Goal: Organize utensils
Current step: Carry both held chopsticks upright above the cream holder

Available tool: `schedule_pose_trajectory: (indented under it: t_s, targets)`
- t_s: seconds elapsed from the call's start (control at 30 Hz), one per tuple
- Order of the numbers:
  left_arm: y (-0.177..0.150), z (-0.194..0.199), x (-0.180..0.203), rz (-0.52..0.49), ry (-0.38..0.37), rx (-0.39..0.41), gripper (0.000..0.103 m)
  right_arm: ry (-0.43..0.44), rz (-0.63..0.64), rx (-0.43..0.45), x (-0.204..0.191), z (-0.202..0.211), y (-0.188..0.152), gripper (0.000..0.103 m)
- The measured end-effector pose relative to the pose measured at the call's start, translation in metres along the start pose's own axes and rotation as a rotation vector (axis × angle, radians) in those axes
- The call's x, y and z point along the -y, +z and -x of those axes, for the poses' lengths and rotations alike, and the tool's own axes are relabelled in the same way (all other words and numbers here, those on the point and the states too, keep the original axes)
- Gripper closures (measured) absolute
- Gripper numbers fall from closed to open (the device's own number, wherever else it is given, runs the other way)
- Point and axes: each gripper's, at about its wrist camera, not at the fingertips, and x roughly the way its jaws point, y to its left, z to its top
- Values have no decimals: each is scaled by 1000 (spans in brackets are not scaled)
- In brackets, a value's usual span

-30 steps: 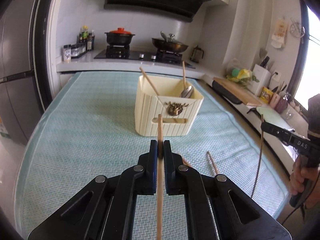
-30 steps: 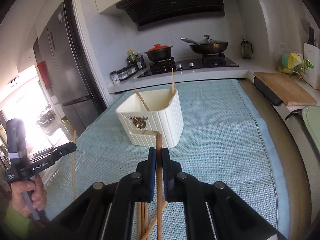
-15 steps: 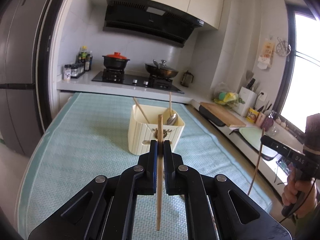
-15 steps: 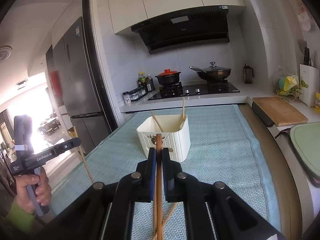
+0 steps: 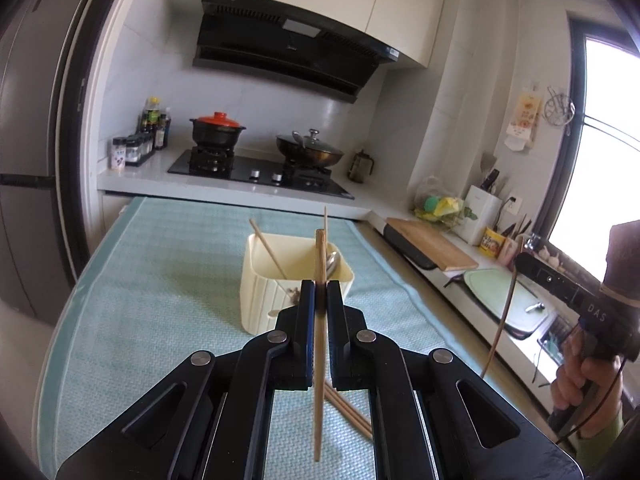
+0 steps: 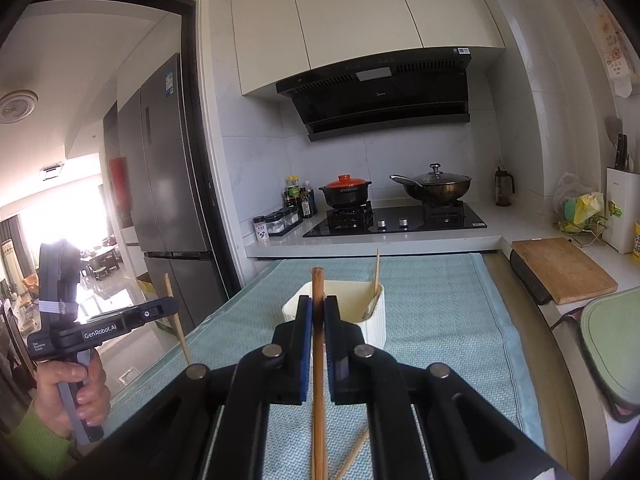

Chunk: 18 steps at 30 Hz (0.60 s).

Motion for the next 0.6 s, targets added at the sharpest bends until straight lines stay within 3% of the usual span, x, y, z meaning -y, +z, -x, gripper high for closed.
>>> schedule_pose_trajectory:
  t_s: [0.23,0.6]
  targets:
    - [54,-25,3,-34,-8,27,99,32,16,48,-8,-41,44,97]
    - [144,-106,0,-94,26,61,99,41,62,145,-14,-146,121,97]
